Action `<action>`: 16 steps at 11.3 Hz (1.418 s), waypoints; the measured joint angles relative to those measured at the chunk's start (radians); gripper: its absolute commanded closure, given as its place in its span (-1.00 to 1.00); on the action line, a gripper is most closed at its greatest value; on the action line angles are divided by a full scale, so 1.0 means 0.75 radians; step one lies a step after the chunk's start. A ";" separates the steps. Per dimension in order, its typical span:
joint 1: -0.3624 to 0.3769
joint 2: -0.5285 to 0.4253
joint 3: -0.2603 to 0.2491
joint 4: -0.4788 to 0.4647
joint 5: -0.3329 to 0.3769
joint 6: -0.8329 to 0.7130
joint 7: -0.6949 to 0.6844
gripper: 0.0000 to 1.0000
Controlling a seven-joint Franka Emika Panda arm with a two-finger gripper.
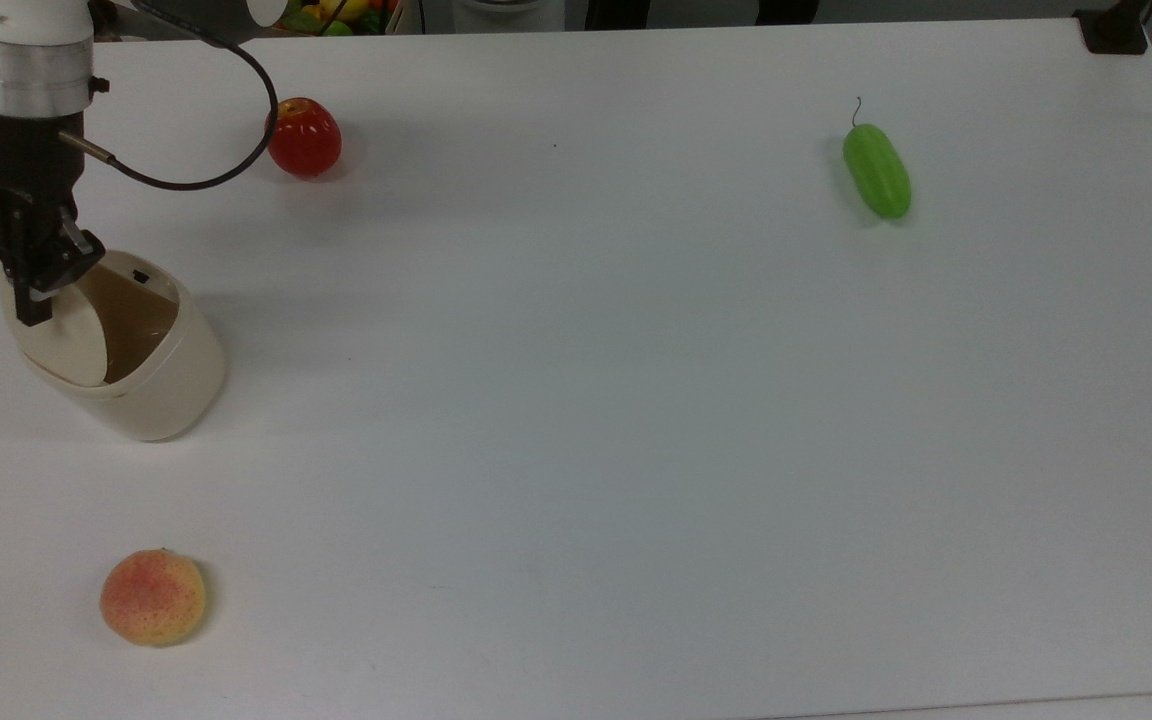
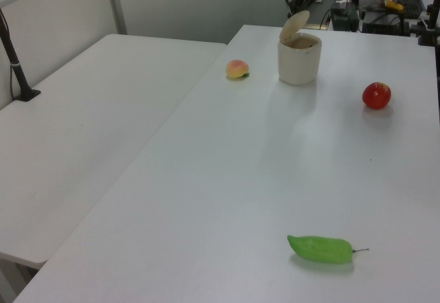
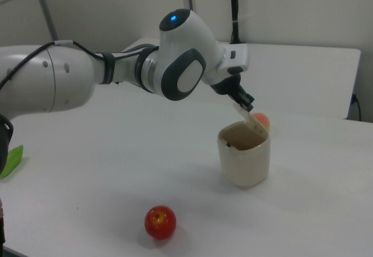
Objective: Close garbage bin
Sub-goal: 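Push the open flip lid down onto the bin with the gripper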
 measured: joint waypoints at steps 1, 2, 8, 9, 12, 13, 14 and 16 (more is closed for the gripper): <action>0.000 -0.003 0.000 0.004 0.000 -0.060 0.000 1.00; 0.000 -0.007 0.000 0.009 0.000 -0.122 0.000 1.00; 0.000 -0.005 0.000 0.008 0.000 -0.369 0.000 1.00; 0.000 -0.002 0.000 -0.001 0.000 -0.370 0.000 1.00; 0.000 0.001 0.000 -0.019 0.000 -0.370 0.000 1.00; 0.000 0.001 0.000 -0.020 0.000 -0.370 0.000 1.00; 0.000 0.002 0.000 -0.022 0.000 -0.370 0.000 1.00; 0.000 0.004 0.000 -0.023 0.000 -0.370 0.000 1.00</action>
